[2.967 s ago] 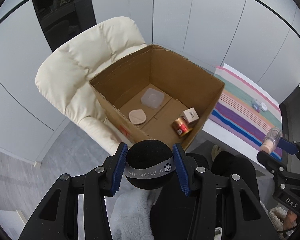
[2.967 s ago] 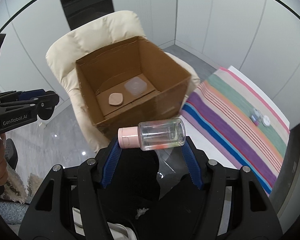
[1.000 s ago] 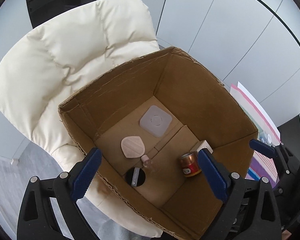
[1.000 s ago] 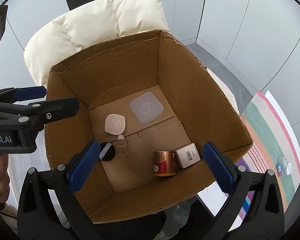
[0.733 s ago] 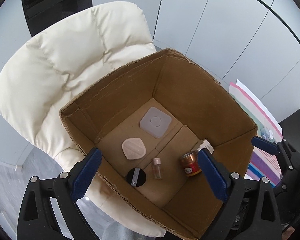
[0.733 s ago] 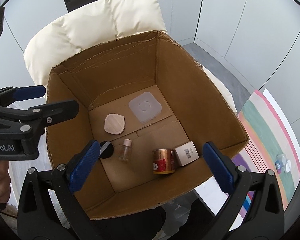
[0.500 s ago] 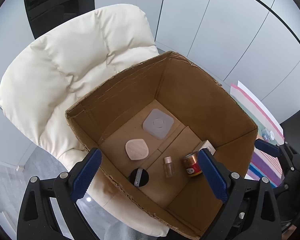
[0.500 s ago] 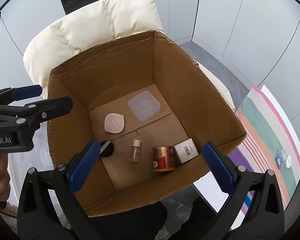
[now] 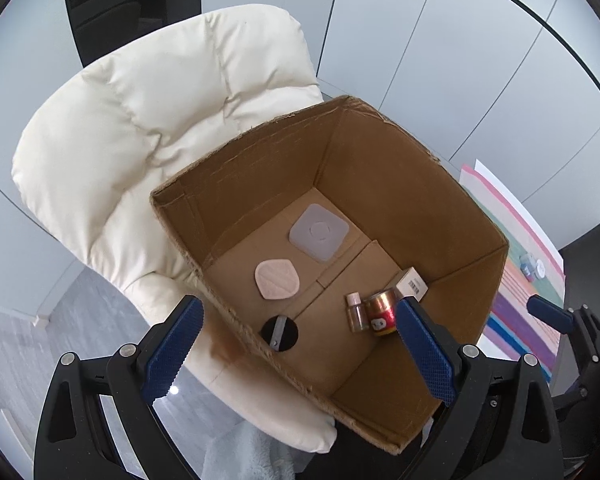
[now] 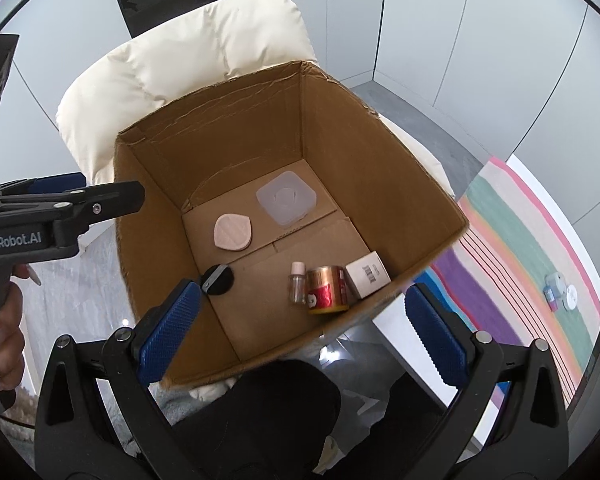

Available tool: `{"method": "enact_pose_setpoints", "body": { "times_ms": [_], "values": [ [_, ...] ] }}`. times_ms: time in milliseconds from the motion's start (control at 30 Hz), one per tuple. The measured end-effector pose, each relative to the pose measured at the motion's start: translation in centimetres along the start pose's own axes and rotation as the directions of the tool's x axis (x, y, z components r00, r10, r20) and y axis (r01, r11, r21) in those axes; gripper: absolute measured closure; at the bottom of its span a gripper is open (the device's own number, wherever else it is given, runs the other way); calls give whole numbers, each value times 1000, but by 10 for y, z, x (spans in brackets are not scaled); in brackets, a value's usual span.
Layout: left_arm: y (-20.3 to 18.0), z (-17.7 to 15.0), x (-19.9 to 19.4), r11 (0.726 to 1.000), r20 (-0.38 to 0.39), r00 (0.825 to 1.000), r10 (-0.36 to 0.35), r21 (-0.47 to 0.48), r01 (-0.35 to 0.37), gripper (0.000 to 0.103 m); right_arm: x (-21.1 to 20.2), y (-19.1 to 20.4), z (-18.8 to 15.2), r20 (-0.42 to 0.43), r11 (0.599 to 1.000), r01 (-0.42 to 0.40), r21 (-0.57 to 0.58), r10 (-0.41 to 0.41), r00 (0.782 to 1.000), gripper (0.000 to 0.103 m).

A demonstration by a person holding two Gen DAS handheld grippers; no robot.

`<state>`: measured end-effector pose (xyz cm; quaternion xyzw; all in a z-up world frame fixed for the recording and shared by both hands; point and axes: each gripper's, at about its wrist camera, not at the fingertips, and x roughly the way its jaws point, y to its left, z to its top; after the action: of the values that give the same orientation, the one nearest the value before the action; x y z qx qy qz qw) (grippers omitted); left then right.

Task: Organize objects
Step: 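Open both tools to release the compact and bottle into the box, then move both open tools from the box back over the striped cloth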

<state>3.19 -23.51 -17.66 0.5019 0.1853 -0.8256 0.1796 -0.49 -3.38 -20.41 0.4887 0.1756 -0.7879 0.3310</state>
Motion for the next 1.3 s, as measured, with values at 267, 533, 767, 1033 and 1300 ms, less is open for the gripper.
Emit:
{"method": "enact_pose_setpoints", "body": {
  "times_ms": [267,533,767,1033,1300],
  "values": [
    [0,-36,-16,999,-15,1000,18,28,-17,5,-27,4,-27,6,1000,7,22,-8,1000,0],
    [-1,-79,-45,999,-13,1000,7,37,-6,5,-54,12,-61,9,999,15,32,-15,1000,0],
    [-10,-89,-54,998,-7,1000,-7,67,7,5,-72,15,-78,27,999,25,41,-26,999,0],
    [-27,-92,-56,992,12,1000,-2,123,0,5,-90,6,-90,53,996,40,82,-45,998,0],
    [-36,-94,-56,989,29,1000,-9,147,4,5,-100,-10,-99,72,989,57,136,-68,995,0]
  ]
}}
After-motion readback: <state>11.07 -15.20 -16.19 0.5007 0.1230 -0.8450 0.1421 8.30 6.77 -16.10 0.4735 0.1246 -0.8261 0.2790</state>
